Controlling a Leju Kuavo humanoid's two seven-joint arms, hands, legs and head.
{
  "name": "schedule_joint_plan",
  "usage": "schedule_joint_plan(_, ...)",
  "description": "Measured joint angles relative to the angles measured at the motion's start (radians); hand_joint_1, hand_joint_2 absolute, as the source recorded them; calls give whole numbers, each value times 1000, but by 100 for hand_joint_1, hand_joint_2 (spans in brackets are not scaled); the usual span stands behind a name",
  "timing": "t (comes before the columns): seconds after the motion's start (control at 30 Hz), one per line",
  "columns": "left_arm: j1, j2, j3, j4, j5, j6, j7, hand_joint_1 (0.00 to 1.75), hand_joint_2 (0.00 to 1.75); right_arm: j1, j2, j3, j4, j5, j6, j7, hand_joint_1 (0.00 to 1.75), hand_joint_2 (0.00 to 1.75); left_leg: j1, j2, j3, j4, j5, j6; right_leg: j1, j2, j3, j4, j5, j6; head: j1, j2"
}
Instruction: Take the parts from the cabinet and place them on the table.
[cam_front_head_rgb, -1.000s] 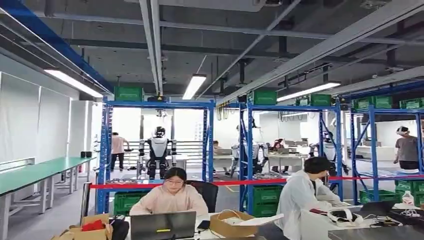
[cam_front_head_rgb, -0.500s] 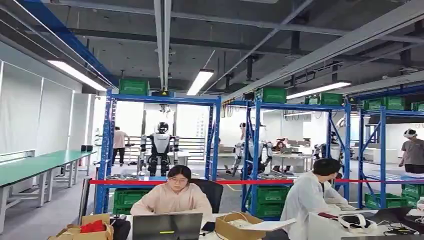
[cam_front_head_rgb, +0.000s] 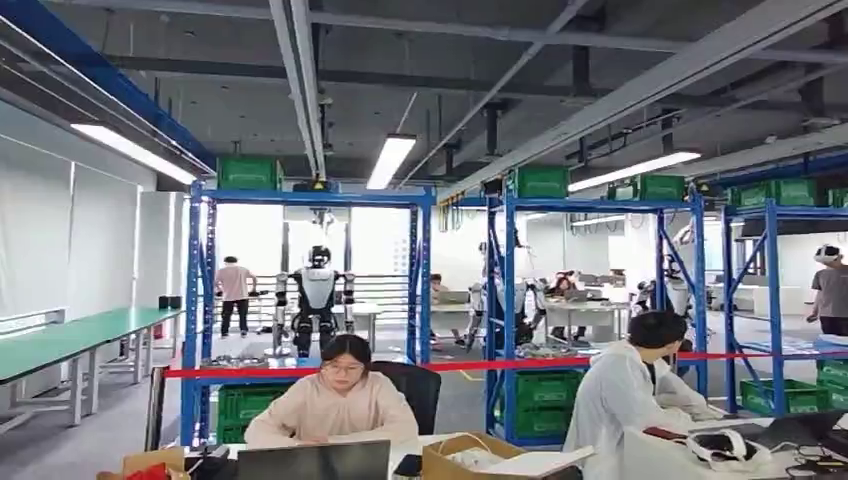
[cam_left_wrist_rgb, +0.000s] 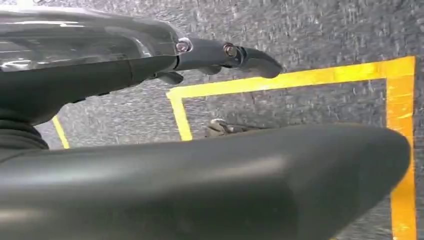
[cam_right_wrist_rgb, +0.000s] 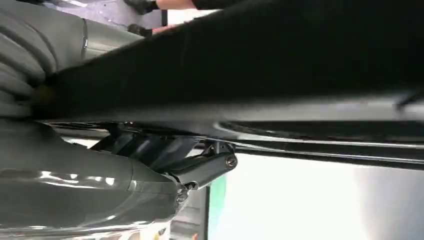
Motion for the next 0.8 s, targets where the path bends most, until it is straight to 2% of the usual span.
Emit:
schedule_joint_plan(0.03,4,0,-1,0,0,0,0,0,175,1,0,0,1,0,0,0,175,175,0,0,-30,5,-41,-2,0,2,17,0,-14,0,0,0)
schedule_joint_plan(0.07,6,0,-2,0,0,0,0,0,175,2,0,0,1,0,0,0,175,175,0,0,-46,-13,-55,-4,-1,4,36,0,-24,1,0,0)
schedule_joint_plan(0.1,6,0,-3,0,1,0,0,0,175,2,0,0,2,0,0,0,175,175,0,1,-51,-57,-33,-3,-1,5,57,1,-39,4,0,0)
schedule_joint_plan(0.13,5,0,-5,0,4,0,0,0,175,2,0,0,2,0,0,0,175,175,1,1,-48,-115,26,-3,-1,5,79,1,-55,7,0,0)
schedule_joint_plan(0.17,7,0,-5,0,4,0,0,0,175,2,1,0,2,0,0,0,175,175,3,1,-47,-177,127,-2,-1,4,96,1,-72,12,0,0)
schedule_joint_plan(0.2,12,0,-6,0,4,1,0,0,175,0,0,0,5,0,0,0,175,175,1,4,-60,-226,244,-2,3,5,108,12,-87,20,0,0)
schedule_joint_plan(0.23,10,0,-6,0,5,1,1,0,175,2,0,0,6,1,0,1,175,175,-1,7,-57,-214,216,9,3,12,102,16,-98,25,0,0)
schedule_joint_plan(0.27,10,-1,-7,0,5,1,1,0,175,2,1,1,6,4,0,4,175,175,-6,5,-60,-210,228,15,2,12,102,16,-109,33,-1,0)
schedule_joint_plan(0.3,9,-1,-7,0,5,1,0,0,175,3,1,0,5,3,0,3,175,175,-10,5,-61,-211,224,20,-1,12,106,9,-112,36,-1,0)
schedule_joint_plan(0.37,6,-1,-8,0,5,1,0,0,175,-2,1,0,2,6,-6,2,175,175,-3,5,-54,-217,219,29,-2,8,108,14,-126,45,0,0)
schedule_joint_plan(0.4,4,-1,-8,0,5,2,0,0,175,-3,1,0,2,6,-8,2,175,175,-1,5,-48,-219,213,36,-2,6,94,47,-142,51,-1,0)
schedule_joint_plan(0.43,3,-1,-8,0,5,3,0,0,175,-4,1,-1,2,7,-10,1,175,175,-1,6,-43,-219,208,40,-4,5,56,115,-173,57,-1,0)
schedule_joint_plan(0.47,1,-1,-8,0,5,4,0,0,175,-4,0,-1,2,9,-13,0,175,175,-1,6,-39,-219,202,41,-7,4,4,201,-205,61,-1,0)
schedule_joint_plan(0.5,0,-1,-8,0,5,4,0,0,175,-2,-2,-1,2,10,-15,0,175,175,-2,6,-35,-219,196,42,-8,4,-49,282,-225,64,-1,0)
schedule_joint_plan(0.53,0,0,-8,0,5,4,0,0,175,-2,-3,-1,3,11,-15,-1,175,175,-2,5,-30,-219,191,42,-8,3,-88,328,-223,64,-1,0)
schedule_joint_plan(0.57,-1,-1,-8,0,6,6,0,0,175,-2,-4,-1,3,11,-15,0,175,175,-3,4,-23,-219,185,42,-8,3,-104,322,-193,63,-1,0)
schedule_joint_plan(0.6,0,-1,-8,0,6,7,0,0,175,-3,-4,-1,3,12,-16,-1,175,175,-4,3,-13,-219,179,42,-7,3,-96,269,-139,58,-1,0)
schedule_joint_plan(0.67,-2,-4,-8,0,6,8,-3,0,175,-10,-4,-3,2,12,-16,0,175,175,-3,1,7,-220,167,40,1,3,-46,101,-15,42,-1,0)
schedule_joint_plan(0.7,-3,-7,-9,0,6,8,-4,0,175,-15,-5,-4,2,12,-15,0,175,175,0,0,12,-226,164,37,9,4,-29,64,-9,35,0,0)
schedule_joint_plan(0.73,-6,-11,-9,0,6,7,-5,0,175,-21,-4,-5,1,13,-15,0,175,175,1,-1,13,-229,166,33,13,3,-28,50,0,28,-2,0)
schedule_joint_plan(0.8,-4,-11,-10,0,6,7,-6,0,175,-33,-4,-5,1,16,-15,3,175,175,3,1,14,-239,169,23,16,3,-26,40,-6,20,-2,1)
